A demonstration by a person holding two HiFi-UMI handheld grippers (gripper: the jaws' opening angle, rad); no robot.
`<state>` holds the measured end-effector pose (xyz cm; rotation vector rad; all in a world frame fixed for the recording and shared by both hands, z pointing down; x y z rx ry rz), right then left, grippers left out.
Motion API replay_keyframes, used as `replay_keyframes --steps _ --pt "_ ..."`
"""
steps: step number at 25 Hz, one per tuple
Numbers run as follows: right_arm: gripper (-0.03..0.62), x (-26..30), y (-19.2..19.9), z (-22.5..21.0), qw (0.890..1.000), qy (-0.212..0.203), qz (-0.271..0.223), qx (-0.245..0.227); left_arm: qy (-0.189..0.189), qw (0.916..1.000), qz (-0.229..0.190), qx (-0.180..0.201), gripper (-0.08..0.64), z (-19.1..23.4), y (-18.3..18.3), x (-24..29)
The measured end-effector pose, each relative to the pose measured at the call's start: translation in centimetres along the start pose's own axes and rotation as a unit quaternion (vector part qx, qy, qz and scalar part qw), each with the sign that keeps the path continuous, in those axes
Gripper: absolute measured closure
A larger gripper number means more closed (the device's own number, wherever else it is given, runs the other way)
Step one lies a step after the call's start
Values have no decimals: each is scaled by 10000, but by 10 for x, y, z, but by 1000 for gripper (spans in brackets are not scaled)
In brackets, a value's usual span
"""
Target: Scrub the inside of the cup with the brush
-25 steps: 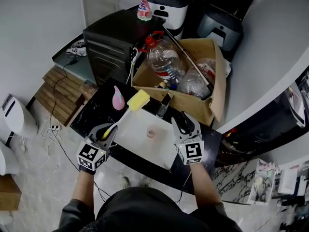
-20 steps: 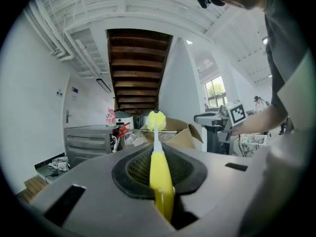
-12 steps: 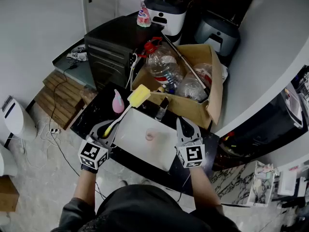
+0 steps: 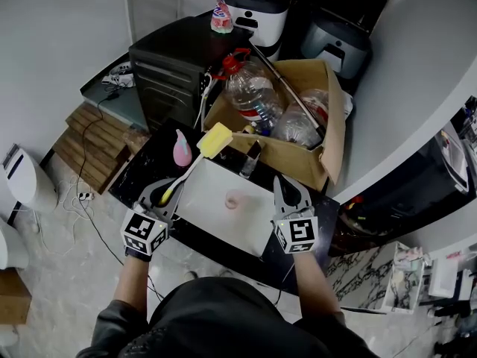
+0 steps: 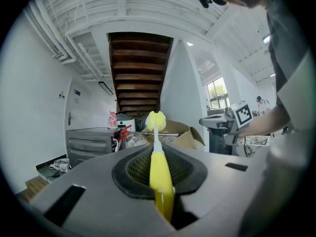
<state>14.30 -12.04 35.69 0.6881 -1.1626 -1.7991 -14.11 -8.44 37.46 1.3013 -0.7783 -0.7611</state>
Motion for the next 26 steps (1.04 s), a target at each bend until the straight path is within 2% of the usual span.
replay_keyframes --steps 26 --pt "594 7 1 7 9999 -118 34 -19 18 10000 61 13 524 5 1 -2"
Point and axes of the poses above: the fingertips, and each gripper's own axes: x forward along the fingers, z to its left, y out of its underside, the point moved 4 cm from there along -x, backward along the fingers, and after that the axes turned 9 degrees about -x, right-handed, at the moved point
